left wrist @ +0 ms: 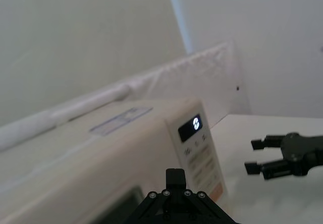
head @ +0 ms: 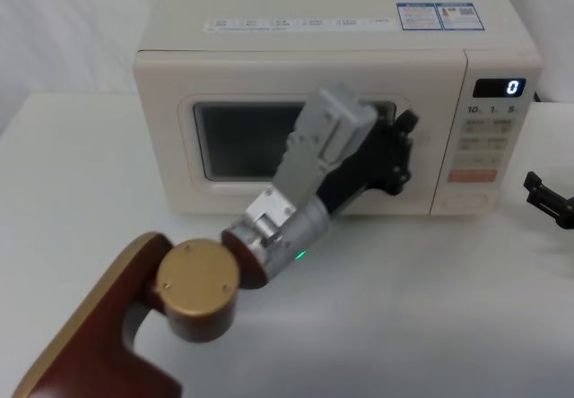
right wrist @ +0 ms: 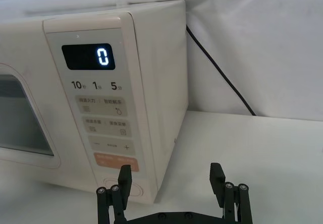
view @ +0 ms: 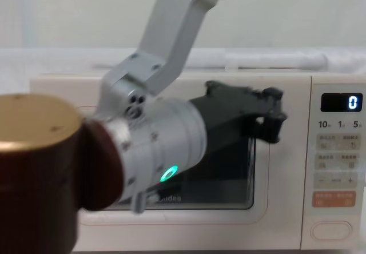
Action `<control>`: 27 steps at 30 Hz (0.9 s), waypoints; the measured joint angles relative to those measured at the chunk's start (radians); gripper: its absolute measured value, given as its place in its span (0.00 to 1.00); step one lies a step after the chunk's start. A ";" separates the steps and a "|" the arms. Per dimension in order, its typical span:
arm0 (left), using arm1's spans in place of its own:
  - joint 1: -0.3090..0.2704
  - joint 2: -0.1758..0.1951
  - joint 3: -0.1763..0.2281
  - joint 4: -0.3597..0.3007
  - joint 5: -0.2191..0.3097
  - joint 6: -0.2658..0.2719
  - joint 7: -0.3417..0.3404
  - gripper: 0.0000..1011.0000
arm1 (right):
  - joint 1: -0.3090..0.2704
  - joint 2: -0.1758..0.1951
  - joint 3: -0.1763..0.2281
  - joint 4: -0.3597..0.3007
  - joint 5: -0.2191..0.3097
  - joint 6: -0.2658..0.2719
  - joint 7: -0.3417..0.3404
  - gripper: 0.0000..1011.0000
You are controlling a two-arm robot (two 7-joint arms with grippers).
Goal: Press the button to open the microwave door with one hand; close the microwave door with the other hand.
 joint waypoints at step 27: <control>0.433 0.031 -0.327 -0.222 -0.051 -0.090 0.244 0.00 | 0.000 0.000 0.000 0.000 0.000 0.000 0.000 0.99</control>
